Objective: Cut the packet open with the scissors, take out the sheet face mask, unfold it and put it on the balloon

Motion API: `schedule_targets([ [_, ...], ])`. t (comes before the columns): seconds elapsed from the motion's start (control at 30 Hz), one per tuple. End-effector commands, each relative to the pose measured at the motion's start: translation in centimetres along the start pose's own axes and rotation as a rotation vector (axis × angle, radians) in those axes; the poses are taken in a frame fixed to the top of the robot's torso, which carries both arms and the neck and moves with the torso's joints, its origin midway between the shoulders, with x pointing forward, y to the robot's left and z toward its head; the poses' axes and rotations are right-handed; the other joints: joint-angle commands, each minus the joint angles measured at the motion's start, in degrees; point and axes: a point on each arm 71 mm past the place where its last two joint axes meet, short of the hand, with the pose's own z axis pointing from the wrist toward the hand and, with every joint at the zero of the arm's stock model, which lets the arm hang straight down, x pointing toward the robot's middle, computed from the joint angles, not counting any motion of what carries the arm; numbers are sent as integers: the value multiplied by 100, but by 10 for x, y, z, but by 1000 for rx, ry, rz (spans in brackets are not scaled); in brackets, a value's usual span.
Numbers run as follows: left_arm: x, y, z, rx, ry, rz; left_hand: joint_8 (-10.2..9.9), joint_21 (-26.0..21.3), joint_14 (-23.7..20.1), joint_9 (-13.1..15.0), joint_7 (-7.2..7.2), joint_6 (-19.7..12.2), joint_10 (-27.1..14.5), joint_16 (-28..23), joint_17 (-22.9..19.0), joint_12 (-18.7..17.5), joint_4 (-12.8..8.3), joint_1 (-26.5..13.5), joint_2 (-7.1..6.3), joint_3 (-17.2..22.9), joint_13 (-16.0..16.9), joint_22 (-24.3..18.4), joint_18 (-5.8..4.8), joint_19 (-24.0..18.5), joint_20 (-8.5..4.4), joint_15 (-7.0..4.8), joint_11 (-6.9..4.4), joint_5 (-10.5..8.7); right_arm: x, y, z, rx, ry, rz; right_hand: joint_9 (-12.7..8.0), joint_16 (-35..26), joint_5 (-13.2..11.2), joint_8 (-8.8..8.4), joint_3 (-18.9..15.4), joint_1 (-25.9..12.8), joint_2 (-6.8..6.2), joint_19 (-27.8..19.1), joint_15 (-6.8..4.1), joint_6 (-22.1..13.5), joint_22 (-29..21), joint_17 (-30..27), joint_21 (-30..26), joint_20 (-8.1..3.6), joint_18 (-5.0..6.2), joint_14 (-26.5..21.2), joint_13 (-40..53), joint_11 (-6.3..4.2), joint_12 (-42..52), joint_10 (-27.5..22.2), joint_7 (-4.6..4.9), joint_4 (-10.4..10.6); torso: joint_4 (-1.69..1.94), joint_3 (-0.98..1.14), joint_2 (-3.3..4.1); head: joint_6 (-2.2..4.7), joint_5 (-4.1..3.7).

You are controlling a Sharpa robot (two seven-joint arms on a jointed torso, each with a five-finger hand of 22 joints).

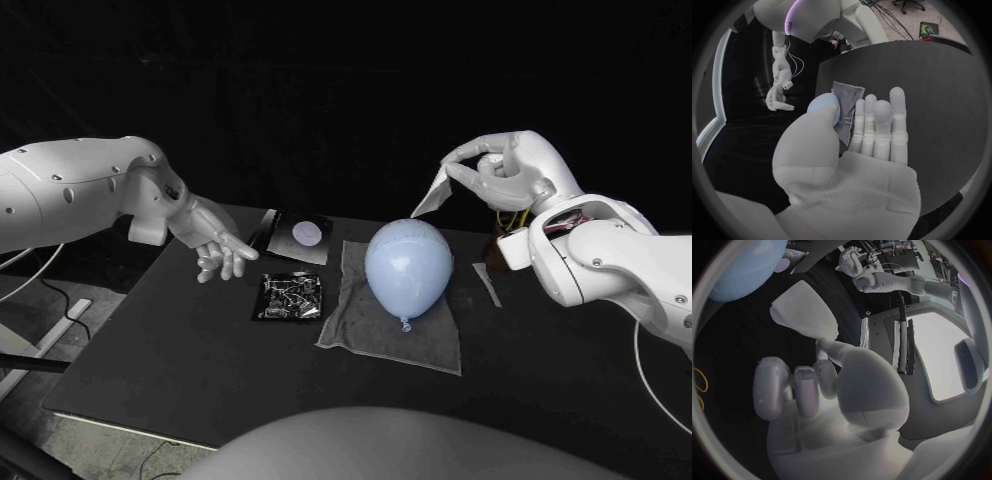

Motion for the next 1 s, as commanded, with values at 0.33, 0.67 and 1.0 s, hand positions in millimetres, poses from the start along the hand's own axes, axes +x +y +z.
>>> schedule_targets([
  [0.33, 7, -73, 23, 501, -249, -68, -376, -1552, -1142, -147, 107, -537, -817, -1547, -1086, -579, -177, 1891, 296, -16, -481, -975, 66, -444, 532, 426, 369, 36, 5, -6, 5, 50, 59, -43, 608, 13, 37, 64, 41, 11, 51, 152, -21, 0, 1118, 1257, -67, -9, 38, 535, 481, -4, -43, -50, 1, 1, -3, -10, -8, 1, -168],
  [0.67, 23, -119, 39, 819, -493, -85, -632, -1866, -1014, -254, 104, -44, 34, -1855, -1408, -1001, -209, 2467, 132, 544, -853, -1173, 47, -447, 570, 314, 193, 38, 10, -16, 8, 144, 135, -140, 624, 16, 37, 80, 57, 22, 45, 150, -20, -15, 1115, 1264, -74, -9, 39, 537, 466, -3, -61, -61, 4, -16, 2, -11, 1, 207, -397],
  [1.0, 47, -161, 48, 1011, -626, -54, -1101, -2628, -1661, -378, 217, -291, -215, -2525, -1808, -1622, -62, 2321, -206, 621, -1111, -1594, -43, -1014, 914, 612, 457, 30, 21, -10, 14, 162, 296, -298, 634, 11, 36, 90, 66, 26, 42, 147, -19, -21, 1112, 1254, -87, -9, 42, 534, 465, -1, -63, -61, 6, -25, 4, -9, -10, 422, -591],
])
